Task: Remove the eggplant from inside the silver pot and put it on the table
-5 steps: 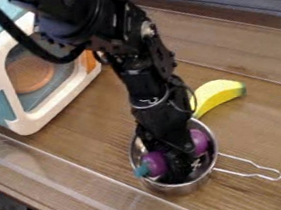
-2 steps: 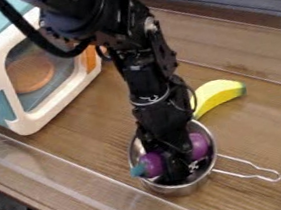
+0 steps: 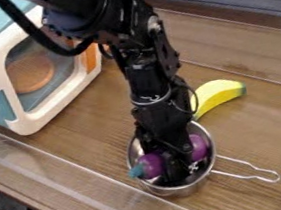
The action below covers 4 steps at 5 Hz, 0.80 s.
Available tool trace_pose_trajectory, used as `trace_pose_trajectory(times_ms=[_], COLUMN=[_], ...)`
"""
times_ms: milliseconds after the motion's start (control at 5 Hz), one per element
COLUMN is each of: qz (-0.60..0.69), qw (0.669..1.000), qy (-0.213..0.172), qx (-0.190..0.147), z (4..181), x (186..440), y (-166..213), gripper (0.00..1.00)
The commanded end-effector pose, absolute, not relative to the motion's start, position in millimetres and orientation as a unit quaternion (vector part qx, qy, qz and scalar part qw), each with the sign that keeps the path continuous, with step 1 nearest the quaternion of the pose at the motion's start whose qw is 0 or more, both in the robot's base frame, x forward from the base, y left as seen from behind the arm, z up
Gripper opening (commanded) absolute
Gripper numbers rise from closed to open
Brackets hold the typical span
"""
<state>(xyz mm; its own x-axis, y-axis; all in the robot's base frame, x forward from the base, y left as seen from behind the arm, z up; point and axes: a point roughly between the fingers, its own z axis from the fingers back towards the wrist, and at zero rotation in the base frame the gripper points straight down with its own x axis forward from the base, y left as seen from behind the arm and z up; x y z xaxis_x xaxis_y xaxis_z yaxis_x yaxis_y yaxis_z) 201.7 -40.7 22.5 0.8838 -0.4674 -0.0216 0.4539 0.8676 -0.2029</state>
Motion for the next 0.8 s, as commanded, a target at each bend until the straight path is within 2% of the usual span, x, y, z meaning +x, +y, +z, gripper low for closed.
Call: trace_pose_trajectory(times_ms=[0,200,600], qz=[-0.25,-0.252,-0.285], qw=[0.964,0.964,0.954], qy=[0.012,0.012,0.013], qx=[-0.089,-0.088,-0.087], z=[41.9,49.1,44.1], x=[208,207,214], y=[-45,-49,-57], gripper=[0.0,0.0,0.0])
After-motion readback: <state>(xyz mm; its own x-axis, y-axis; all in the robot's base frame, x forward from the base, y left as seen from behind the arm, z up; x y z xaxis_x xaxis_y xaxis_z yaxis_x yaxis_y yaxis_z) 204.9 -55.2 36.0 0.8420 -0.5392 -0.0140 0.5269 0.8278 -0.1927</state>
